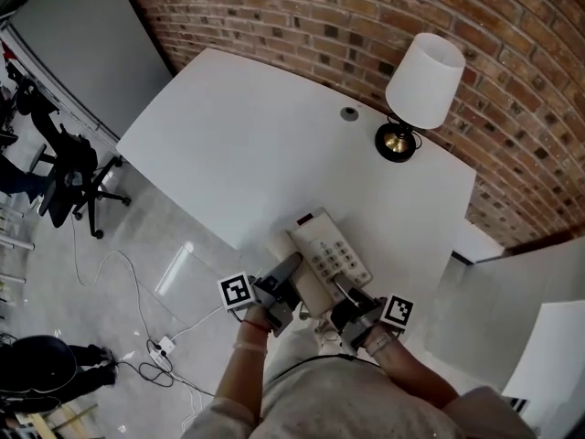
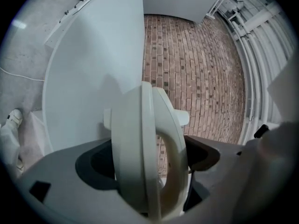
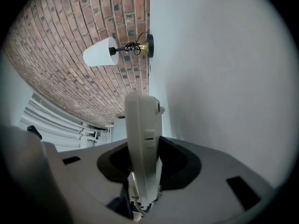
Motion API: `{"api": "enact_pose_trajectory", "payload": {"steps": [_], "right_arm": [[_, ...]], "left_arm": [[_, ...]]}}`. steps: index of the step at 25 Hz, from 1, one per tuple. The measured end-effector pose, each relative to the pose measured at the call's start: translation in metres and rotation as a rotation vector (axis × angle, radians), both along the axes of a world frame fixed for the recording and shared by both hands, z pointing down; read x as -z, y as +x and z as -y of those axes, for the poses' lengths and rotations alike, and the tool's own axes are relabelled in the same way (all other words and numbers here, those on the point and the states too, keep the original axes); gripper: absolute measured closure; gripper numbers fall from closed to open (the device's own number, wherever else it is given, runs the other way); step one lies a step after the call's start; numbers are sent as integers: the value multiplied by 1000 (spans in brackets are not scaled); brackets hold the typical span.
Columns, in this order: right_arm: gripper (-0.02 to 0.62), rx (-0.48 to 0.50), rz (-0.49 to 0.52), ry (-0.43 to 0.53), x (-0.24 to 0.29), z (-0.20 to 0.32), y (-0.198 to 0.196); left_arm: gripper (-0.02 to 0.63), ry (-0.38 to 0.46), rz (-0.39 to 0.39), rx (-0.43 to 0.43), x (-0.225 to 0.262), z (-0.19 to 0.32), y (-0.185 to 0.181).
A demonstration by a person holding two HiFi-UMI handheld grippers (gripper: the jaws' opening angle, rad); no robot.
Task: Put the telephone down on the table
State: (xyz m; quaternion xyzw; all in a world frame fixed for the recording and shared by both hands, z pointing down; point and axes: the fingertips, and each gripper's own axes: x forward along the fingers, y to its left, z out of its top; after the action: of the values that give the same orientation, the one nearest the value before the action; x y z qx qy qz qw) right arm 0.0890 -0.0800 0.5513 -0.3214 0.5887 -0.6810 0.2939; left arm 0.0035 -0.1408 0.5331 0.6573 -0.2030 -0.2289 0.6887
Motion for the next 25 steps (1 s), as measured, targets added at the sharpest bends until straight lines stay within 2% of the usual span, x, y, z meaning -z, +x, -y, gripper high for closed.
{"api": "enact_pose_trajectory", "payload": {"steps": [10, 17, 21, 25], "right_arm": [[454, -23, 18, 9, 1, 60, -10], [454, -41, 10, -21, -5, 95, -17], [454, -42, -7, -22, -8, 112, -23], [454, -40, -22, -19, -9, 129, -31]], "left_arm": [[177, 24, 36, -34, 4, 60, -6], [163, 22, 39, -64, 3, 71, -21], [163, 78, 147, -64, 3, 66, -38], [163, 219, 347, -88, 0, 64, -53]]}}
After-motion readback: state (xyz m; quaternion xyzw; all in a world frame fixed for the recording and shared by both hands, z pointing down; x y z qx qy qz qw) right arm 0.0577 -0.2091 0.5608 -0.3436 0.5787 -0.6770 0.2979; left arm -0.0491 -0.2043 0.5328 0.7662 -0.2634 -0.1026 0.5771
